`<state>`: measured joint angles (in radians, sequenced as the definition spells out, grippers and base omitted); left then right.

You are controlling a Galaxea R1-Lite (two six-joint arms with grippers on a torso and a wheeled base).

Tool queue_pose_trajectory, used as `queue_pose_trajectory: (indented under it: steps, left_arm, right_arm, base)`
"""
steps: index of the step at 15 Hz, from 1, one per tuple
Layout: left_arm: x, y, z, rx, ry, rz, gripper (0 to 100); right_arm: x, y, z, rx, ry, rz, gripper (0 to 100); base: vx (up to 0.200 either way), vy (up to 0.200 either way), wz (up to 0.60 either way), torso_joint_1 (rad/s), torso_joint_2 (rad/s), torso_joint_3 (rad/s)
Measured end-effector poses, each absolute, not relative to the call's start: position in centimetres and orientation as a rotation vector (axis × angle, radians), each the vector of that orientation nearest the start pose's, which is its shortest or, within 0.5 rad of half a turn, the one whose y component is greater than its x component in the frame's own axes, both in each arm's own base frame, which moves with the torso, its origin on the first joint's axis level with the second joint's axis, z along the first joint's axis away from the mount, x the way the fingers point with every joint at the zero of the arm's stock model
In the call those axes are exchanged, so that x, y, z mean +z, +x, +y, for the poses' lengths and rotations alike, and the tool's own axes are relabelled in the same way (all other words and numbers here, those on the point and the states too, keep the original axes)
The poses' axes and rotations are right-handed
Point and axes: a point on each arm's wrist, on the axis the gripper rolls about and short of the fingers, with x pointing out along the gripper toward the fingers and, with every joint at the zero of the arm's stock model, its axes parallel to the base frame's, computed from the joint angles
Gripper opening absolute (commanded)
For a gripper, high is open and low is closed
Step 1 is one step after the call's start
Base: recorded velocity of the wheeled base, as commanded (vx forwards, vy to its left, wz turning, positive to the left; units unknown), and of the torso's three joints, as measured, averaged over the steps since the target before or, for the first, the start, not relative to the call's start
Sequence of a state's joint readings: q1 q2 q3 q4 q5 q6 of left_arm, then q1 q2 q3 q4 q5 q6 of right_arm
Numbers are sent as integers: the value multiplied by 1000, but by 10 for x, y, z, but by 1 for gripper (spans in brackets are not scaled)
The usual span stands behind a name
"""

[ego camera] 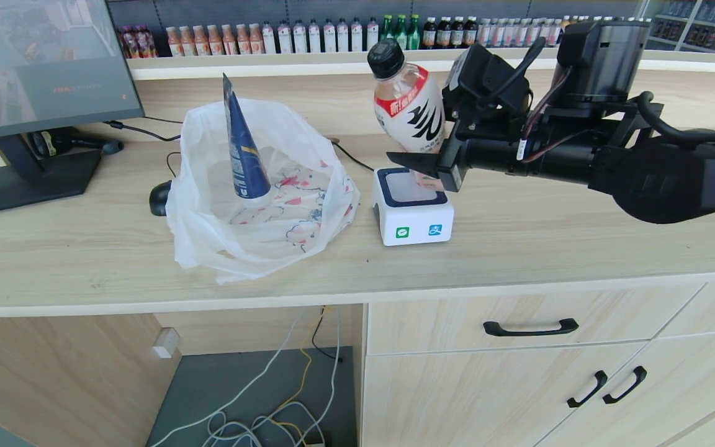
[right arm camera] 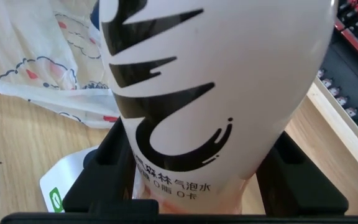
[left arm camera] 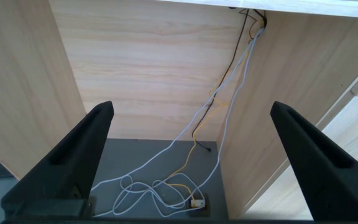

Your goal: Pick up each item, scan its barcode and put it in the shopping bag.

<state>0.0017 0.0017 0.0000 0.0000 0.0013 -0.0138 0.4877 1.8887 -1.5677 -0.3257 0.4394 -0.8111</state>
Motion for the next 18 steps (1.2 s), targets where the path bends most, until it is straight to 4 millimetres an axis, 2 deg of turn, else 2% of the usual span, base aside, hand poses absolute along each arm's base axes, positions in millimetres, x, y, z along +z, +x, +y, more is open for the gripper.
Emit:
queue_pose_trajectory:
  steps: [5,13,18]
  left_arm:
    - [76,-23,0,3,-14,2,100]
    - [76,-23,0,3,-14,2,100]
    - [76,-23,0,3,-14,2,100]
  right_arm:
    - [314,326,184,870,-697,-383,0]
    - [344,291,163,819,-461,-474,0]
    - [342,273,147,784,-251,-570,0]
  base:
    - [0,0,0,0,0,0]
    - [0,0,0,0,0,0]
    - [0,0,0,0,0,0]
